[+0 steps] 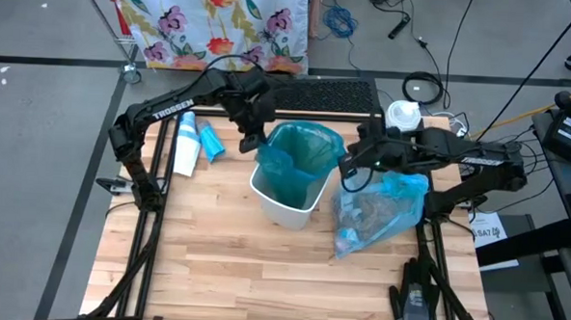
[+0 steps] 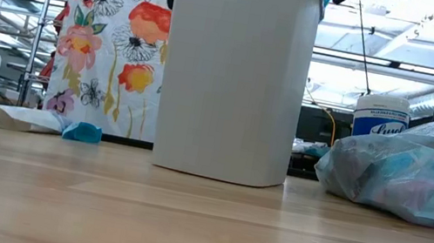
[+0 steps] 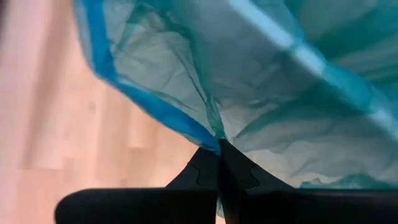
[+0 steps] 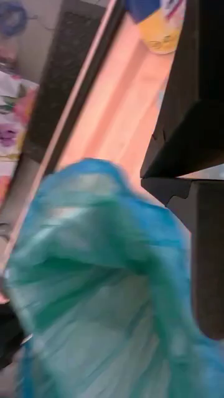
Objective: Place trash/remove bag and relplace
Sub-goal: Insert the blue trash bag into the white trash bin
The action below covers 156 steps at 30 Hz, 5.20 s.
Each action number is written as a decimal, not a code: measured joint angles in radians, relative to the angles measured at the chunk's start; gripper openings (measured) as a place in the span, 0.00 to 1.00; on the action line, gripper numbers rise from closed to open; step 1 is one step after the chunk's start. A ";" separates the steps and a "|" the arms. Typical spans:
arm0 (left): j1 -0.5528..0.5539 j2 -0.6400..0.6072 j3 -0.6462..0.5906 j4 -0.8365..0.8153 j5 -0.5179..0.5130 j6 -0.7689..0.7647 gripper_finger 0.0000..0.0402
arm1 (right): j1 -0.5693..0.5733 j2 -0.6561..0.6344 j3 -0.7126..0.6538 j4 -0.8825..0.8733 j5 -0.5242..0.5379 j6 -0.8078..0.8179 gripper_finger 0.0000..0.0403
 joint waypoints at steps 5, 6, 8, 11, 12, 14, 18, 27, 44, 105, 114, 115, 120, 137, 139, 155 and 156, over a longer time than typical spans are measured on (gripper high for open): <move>0.002 0.000 0.000 0.130 -0.103 0.000 0.00 | -0.049 -0.018 0.000 0.115 0.013 -0.101 0.00; 0.002 0.000 0.000 0.163 -0.108 0.001 0.00 | -0.058 -0.017 0.000 0.146 -0.008 -0.129 0.00; 0.002 0.000 0.000 0.219 -0.109 0.018 0.01 | -0.076 -0.010 0.001 0.189 -0.066 -0.161 0.00; 0.001 0.000 0.000 0.260 -0.101 0.019 0.02 | -0.091 0.006 0.001 0.177 -0.131 -0.132 0.00; 0.000 0.000 0.000 0.258 -0.096 0.019 0.02 | -0.093 0.013 0.001 0.154 -0.143 -0.113 0.00; 0.000 0.000 0.000 0.243 -0.093 0.023 0.02 | -0.091 0.031 0.001 0.098 -0.146 -0.070 0.00; 0.001 0.000 0.000 0.229 -0.092 0.025 0.02 | -0.071 0.055 0.001 0.050 -0.138 -0.027 0.00; 0.001 0.000 -0.006 0.165 -0.089 0.025 0.03 | -0.029 0.087 0.004 0.063 -0.119 0.027 0.00; 0.010 -0.002 -0.144 0.147 0.049 0.014 0.03 | 0.137 0.113 -0.266 0.293 0.043 0.256 0.00; 0.042 -0.429 -0.211 0.254 -0.055 -0.184 0.31 | 0.325 -0.057 -0.195 0.142 0.180 0.386 0.00; 0.041 -0.646 -0.360 0.335 -0.143 -0.257 0.31 | 0.342 0.173 0.264 -0.204 0.180 0.373 0.00; 0.041 -0.673 -0.393 0.354 -0.146 -0.275 0.31 | 0.338 0.204 0.314 -0.210 0.178 0.345 0.00; 0.038 -0.804 -0.553 0.399 -0.147 -0.352 0.31 | 0.288 0.341 0.522 -0.216 0.168 0.201 0.00; 0.025 -0.885 -0.713 0.414 -0.123 -0.396 0.31 | 0.175 0.548 0.637 0.246 -0.114 -0.130 0.00; 0.025 -0.885 -0.712 0.439 -0.113 -0.396 0.31 | 0.191 0.567 0.637 0.281 -0.114 -0.117 0.00; -0.002 -0.900 -0.712 0.545 0.030 -0.464 0.31 | 0.286 0.687 0.637 0.416 -0.119 -0.019 0.00; -0.015 -0.910 -0.712 0.568 0.034 -0.482 0.31 | 0.291 0.690 0.637 0.405 -0.119 -0.011 0.00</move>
